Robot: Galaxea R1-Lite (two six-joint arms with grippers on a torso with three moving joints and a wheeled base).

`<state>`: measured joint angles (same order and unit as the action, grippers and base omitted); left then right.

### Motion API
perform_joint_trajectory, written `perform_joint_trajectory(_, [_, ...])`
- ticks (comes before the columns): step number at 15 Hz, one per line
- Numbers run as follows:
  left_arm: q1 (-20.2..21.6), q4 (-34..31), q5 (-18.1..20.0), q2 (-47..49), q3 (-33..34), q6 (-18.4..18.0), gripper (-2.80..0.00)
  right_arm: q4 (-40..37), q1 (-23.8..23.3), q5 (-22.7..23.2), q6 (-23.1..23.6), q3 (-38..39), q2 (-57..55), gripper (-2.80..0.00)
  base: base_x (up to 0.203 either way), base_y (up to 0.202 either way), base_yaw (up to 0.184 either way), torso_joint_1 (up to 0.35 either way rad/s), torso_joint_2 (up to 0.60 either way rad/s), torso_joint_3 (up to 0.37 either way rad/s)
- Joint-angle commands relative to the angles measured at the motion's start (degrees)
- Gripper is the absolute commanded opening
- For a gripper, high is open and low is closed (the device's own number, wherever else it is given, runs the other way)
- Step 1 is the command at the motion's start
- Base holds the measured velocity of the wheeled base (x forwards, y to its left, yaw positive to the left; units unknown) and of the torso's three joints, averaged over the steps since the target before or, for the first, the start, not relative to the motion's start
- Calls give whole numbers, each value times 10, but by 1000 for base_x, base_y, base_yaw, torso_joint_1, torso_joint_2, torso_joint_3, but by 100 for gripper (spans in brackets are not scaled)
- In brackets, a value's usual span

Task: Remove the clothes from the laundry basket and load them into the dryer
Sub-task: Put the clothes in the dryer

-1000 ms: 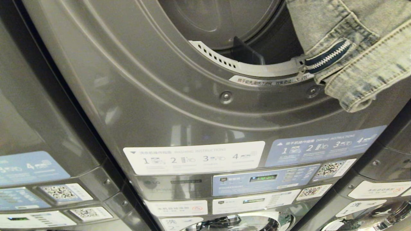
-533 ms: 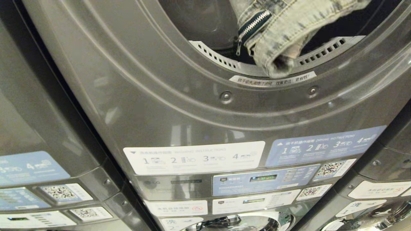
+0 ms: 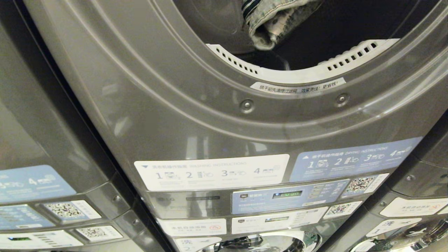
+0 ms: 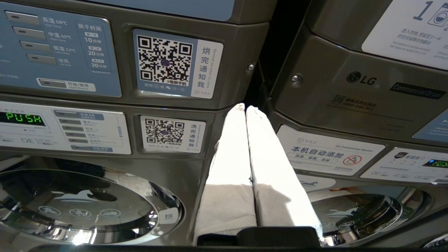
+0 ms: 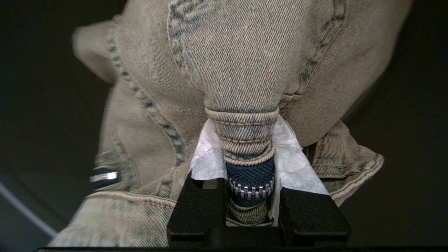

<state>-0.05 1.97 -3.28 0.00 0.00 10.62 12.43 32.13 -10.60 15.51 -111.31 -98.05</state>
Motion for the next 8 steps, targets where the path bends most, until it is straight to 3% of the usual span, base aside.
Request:
perform_joint_trajectory(1, [0, 0, -1, 1, 18, 1, -280, 3, 0, -2, 2, -1, -22, -280, 0, 0, 0, 0, 0, 0])
perform_joint_trajectory(8, [0, 0, -4, 1, 18, 1, -280, -4, -1, 1, 1, -1, -42, -280, 0, 0, 0, 0, 0, 0])
